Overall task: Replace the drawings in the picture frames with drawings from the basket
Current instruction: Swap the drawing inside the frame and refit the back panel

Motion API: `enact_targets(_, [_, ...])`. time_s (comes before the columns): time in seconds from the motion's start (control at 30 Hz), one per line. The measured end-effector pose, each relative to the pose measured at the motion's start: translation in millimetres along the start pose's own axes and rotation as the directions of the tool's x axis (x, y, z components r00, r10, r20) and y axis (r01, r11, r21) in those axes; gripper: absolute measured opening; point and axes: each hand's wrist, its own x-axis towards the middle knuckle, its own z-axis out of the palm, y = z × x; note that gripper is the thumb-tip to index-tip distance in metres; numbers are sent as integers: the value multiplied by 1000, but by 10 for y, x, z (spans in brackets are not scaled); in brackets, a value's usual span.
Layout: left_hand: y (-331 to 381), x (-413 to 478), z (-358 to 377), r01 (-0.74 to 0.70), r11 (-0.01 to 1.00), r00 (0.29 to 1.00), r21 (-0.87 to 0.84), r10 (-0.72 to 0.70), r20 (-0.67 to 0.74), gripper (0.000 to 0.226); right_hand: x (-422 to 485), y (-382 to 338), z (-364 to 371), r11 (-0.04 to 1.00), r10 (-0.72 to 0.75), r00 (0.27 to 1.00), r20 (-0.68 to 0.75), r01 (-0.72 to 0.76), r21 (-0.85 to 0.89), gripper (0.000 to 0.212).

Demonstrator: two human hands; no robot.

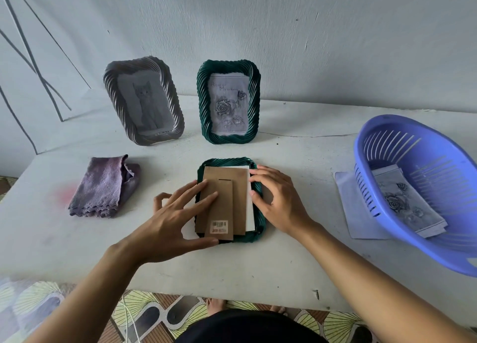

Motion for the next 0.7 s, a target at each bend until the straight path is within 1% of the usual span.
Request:
enact_targets(0.3, [38,-27,79,11,1000,998,-21,-12,-61,84,0,1,3,1000,0,1000,-1,0,7,25])
enact_targets(0.47, [62,-14,130,32,999,996,35,-29,-86,85,9,10,-4,1000,8,1000,11,-9,25,25])
enact_targets(0.6, [112,6,157,35,998,992,45,-29,-124,86,11,19,-1,999,15,1000,9,-15,34,24])
enact_targets(0.7, [128,13,167,42,998,992,45,-36,-123,87,11,22,0,999,21,1000,8,-21,47,22])
